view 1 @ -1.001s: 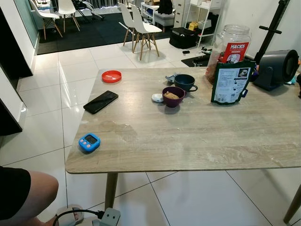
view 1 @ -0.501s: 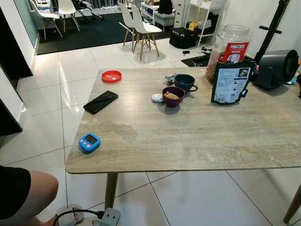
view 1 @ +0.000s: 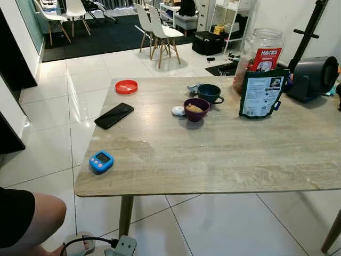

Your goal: Restocking fridge

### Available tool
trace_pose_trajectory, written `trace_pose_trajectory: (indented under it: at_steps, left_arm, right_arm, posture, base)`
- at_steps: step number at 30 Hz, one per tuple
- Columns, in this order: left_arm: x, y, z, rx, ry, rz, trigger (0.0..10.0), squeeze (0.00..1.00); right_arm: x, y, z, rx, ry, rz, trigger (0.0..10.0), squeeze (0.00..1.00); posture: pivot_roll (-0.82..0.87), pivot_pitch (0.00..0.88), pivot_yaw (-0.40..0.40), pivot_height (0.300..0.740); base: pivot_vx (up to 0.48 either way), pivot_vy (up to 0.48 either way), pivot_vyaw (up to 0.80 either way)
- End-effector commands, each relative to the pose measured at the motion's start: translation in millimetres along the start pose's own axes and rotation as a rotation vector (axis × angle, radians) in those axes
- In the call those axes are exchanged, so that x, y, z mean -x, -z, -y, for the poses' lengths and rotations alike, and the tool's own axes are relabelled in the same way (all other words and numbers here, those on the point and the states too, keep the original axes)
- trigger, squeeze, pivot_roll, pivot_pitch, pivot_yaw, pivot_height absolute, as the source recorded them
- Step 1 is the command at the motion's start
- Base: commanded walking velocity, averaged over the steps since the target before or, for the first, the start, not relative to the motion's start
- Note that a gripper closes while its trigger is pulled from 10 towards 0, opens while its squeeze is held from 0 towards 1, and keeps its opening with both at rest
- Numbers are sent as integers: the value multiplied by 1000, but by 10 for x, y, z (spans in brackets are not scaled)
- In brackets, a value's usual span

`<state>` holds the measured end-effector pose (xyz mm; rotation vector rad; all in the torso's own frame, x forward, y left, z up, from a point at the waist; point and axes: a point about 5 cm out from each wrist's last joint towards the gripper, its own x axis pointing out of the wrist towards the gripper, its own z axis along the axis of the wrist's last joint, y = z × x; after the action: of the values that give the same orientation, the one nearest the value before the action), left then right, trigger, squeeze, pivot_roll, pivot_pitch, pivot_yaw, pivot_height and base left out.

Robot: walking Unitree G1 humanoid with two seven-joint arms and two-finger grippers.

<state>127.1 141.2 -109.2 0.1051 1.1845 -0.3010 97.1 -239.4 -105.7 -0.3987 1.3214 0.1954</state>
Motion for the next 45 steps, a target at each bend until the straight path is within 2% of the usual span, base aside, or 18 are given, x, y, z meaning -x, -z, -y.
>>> trace_pose_trajectory:
  at_steps: [1, 45]
  left_arm:
    - [34, 242, -46, 16, -10, -84, 10000, 0]
    - [29, 228, -30, 28, -9, -80, 10000, 0]
  right_arm:
    - [-4, -4, -27, -8, -10, -1, 10000, 0]
    - [-3, -9, -14, -17, -2, -1, 10000, 0]
  posture:
    - [22, 0, 2, 739]
    - [26, 0, -5, 739]
  base:
    - [0, 0, 0]
    - [0, 0, 0]
